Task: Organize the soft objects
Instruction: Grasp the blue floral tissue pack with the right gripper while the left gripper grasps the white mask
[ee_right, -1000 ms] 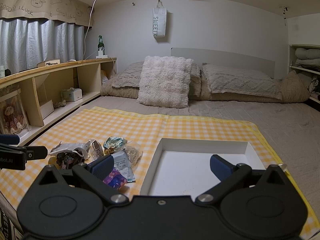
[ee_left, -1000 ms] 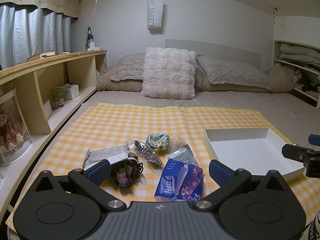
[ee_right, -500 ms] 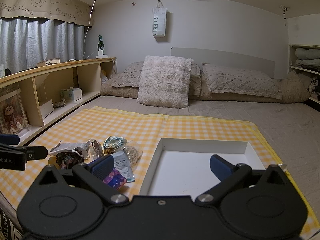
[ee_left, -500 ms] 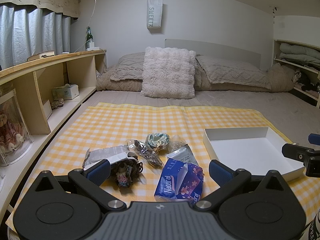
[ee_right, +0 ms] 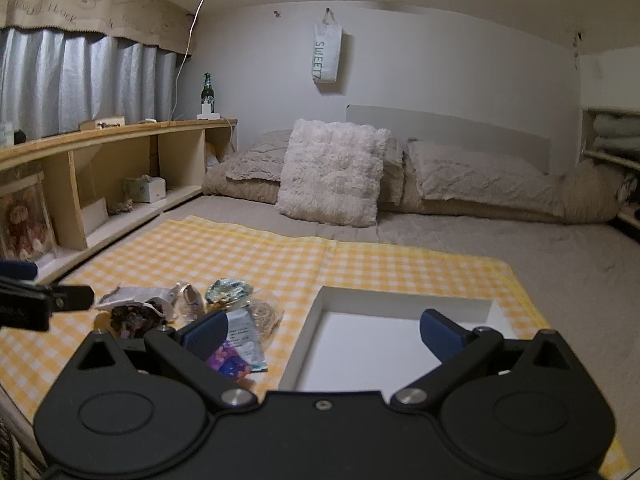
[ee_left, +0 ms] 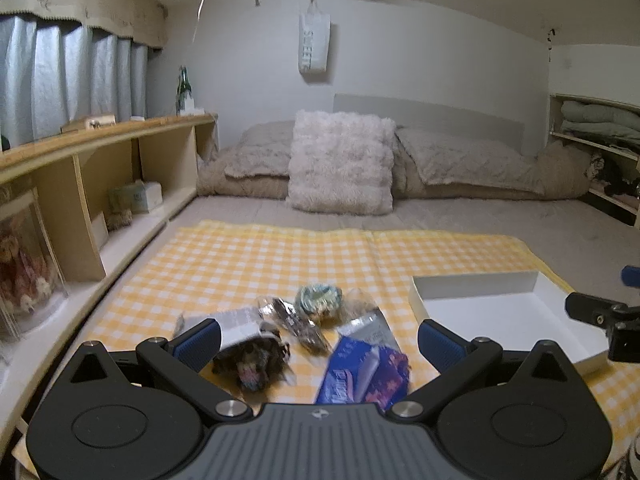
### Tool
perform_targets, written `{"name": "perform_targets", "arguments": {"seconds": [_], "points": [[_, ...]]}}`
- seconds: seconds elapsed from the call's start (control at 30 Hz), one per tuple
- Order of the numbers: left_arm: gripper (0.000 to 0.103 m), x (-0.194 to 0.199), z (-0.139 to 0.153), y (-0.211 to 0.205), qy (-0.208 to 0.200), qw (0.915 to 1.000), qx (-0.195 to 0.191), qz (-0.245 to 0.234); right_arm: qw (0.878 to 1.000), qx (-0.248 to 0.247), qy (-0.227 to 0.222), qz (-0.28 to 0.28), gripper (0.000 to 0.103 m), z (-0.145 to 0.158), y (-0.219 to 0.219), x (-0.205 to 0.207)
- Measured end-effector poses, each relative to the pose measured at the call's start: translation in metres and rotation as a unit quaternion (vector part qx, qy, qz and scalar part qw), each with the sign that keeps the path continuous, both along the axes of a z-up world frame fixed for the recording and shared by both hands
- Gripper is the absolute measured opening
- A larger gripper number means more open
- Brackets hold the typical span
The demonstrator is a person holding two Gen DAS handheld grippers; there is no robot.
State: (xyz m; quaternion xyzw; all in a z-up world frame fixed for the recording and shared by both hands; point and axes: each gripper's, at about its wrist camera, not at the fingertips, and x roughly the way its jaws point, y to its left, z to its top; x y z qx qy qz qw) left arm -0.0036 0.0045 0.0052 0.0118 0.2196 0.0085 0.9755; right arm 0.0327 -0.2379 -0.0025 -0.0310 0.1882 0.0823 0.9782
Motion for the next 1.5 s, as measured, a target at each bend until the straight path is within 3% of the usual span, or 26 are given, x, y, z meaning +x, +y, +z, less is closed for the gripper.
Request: {"name": "perform_targets", "arguments": {"seconds": [0.1,0.23,0.47,0.6,0.73,0.9,1.03,1.23,1.33,1.5], "points": [[0.103,0.005,0.007,-0.001,-0.012,0.9998,0.014,0.012,1.0,-0.012,-0.019,-0.011,0.103,0.008,0.006,-0.001],[0.103,0.013,0.014,0.002,-0.023,0.9992,0.029,0.016,0.999,-0.016,-0.041,0.014,0.103,0.021,0.007,0.0],[0.103,0.048,0.034,0.024,-0.024,0.9995,0.008,0.017,0.997,0.01,-0.044,0.065,0.103,0.057,0.01,0.025],[0.103,0.078,0.045,0.042,-0.025,0.9992,-0.017,0.025,0.996,0.023,-0.01,0.091,0.103,0.067,0.022,0.052],[0.103,0.107,0.044,0.054,-0.013,0.9995,0.003,0.029,0.99,0.062,0.03,0.124,0.103,0.064,0.032,0.082],[0.103,0.137,0.016,0.078,0.052,0.9982,-0.006,-0.03,0.98,0.126,0.099,0.116,0.103,0.039,0.039,0.114],[0.096,0.147,-0.01,0.096,0.107,0.993,0.017,-0.045,0.959,0.169,0.196,0.114,0.103,0.007,0.035,0.137],[0.085,0.146,-0.042,0.113,0.165,0.9834,0.031,-0.068,0.937,0.179,0.276,0.115,0.103,-0.031,0.042,0.154],[0.083,0.146,-0.057,0.113,0.185,0.9777,0.06,-0.079,0.913,0.223,0.327,0.097,0.103,-0.046,0.045,0.166],[0.079,0.148,-0.074,0.111,0.201,0.9699,0.105,-0.089,0.863,0.288,0.414,0.036,0.102,-0.083,0.05,0.179]]}}
